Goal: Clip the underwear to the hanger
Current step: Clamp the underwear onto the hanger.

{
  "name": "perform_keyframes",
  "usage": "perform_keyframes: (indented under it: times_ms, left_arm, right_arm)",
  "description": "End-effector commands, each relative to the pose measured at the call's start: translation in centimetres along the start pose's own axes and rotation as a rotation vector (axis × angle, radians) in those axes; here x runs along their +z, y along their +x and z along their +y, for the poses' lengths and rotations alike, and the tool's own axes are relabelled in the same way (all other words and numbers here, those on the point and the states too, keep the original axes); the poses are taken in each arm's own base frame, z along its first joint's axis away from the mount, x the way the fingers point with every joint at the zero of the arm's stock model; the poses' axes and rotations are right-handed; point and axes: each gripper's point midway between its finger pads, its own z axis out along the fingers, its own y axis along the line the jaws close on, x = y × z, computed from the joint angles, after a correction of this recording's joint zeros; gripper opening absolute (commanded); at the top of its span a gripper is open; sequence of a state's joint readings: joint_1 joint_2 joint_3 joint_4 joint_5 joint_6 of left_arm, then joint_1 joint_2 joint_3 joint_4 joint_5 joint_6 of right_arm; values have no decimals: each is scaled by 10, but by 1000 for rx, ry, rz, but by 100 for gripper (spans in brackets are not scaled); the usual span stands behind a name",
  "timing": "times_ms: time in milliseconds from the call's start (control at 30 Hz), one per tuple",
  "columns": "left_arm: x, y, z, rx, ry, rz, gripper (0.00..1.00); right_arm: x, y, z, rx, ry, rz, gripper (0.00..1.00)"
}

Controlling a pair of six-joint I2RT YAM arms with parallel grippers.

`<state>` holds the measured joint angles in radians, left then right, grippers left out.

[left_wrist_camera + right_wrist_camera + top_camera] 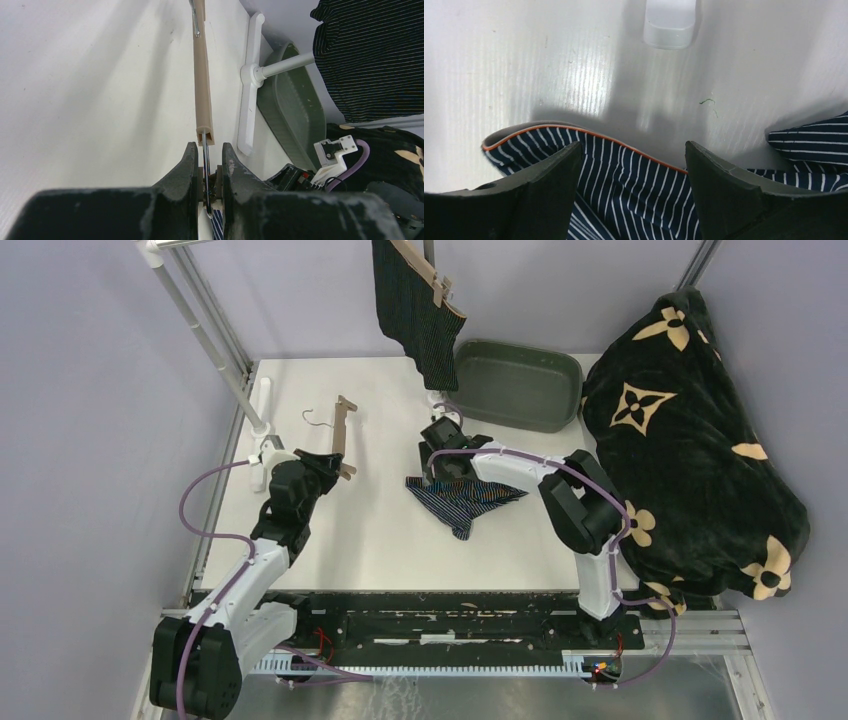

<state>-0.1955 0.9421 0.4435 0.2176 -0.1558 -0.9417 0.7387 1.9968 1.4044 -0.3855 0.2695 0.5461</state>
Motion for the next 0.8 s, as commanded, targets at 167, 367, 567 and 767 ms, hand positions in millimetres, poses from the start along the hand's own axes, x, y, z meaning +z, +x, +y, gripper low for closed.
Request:
perform_keyframes:
  times_ms: [167,367,567,767]
  left_arm:
    - [3,-18,-14,20,48,-70,3]
    - [3,-18,-14,20,49,-70,3]
    - [3,-17,-13,18,47,-65,3]
    - [4,-16,-13,12,51,-60,3]
  right_arm:
    - [8,-3,-5,19,69,-5,83]
    - [2,-1,-10,25,66,-32,83]
    - [-22,-15,-13,23,46,-85,83]
    - [-37,-12,-18,12,48,-82,84]
